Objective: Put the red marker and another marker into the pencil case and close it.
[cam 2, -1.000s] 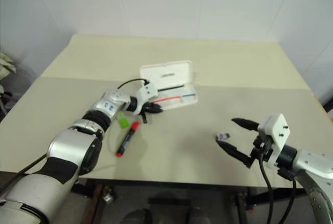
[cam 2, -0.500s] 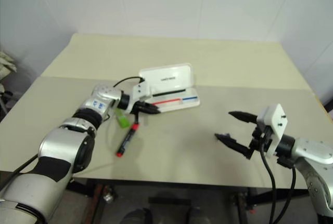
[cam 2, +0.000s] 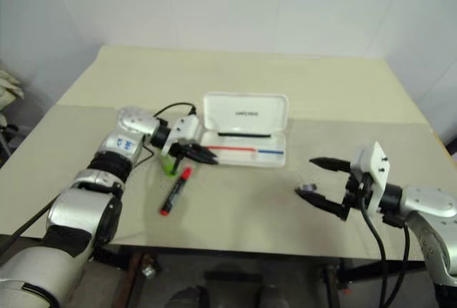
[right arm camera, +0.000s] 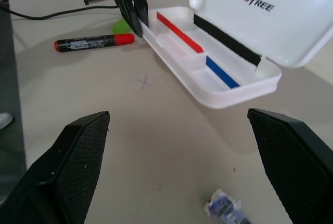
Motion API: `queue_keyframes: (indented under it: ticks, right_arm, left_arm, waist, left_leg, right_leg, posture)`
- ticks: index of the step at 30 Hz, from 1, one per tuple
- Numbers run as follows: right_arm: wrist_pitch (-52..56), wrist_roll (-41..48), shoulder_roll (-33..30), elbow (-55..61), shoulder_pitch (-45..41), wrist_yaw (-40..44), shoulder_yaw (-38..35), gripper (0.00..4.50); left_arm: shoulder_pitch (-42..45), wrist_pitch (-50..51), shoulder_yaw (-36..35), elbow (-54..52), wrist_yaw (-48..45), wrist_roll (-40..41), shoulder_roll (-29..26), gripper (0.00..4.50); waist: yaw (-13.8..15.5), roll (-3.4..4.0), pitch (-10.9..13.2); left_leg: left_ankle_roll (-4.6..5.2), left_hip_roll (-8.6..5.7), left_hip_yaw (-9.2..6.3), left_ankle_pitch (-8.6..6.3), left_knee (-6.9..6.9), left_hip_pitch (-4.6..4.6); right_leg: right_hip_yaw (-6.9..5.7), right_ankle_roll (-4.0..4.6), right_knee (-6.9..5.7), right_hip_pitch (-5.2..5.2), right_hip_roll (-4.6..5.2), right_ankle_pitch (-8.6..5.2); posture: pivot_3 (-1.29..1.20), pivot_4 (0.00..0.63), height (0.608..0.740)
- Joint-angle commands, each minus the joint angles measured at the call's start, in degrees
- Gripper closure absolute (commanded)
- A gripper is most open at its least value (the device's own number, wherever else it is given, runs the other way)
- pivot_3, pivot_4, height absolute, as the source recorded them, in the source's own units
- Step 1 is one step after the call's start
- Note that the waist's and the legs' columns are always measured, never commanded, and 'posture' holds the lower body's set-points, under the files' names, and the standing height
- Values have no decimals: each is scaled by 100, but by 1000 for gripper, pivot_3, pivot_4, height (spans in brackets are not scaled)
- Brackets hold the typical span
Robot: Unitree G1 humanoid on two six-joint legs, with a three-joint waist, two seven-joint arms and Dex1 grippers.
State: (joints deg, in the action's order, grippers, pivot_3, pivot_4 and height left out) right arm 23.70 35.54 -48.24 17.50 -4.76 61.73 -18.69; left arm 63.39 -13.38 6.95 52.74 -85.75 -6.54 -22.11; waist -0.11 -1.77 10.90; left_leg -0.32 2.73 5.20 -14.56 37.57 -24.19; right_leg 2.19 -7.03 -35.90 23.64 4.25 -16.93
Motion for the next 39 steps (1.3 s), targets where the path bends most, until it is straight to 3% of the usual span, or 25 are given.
queue_keyframes:
  ticks: [1,9,26,30,39]
  right_arm:
    - [-76,78,-225,-44,146,132,-461,0]
    - [-40,61,-270,-59,280,89,-671,0]
    - [12,58,-321,-86,191,40,-603,0]
    - [19,64,-332,-88,193,54,-615,0]
    - [11,65,-364,-159,103,113,-571,0]
  left_arm:
    - [-709,569,202,-1714,153,203,-34,4486]
    - [-1931,1748,507,-3842,786,187,-251,4486]
    - [-2470,1698,1089,-4360,1290,265,-423,4486]
    - [-2545,1776,1135,-4506,1299,369,-437,3441]
    - [-2731,2368,1115,-5349,1313,686,-575,416]
  waist:
    - [-7,0,0]
    - [-7,1,-1]
    - [1,3,-2]
    - [-3,3,-2]
    - [-9,4,-2]
  left_leg:
    - [1,0,1,0,-1,2]
    - [0,4,-4,2,18,9]
    - [7,2,-4,1,23,8]
    - [7,3,-5,1,22,9]
    - [7,3,-4,1,23,11]
  right_leg:
    - [3,0,0,-1,0,0]
    - [5,1,-18,-8,-2,1]
    - [7,2,-10,-13,2,4]
    - [7,2,-10,-13,2,4]
    - [8,2,-11,-14,2,4]
  posture:
    - [0,150,740]
    - [0,150,740]
    - [0,150,740]
    - [0,150,740]
    - [0,150,740]
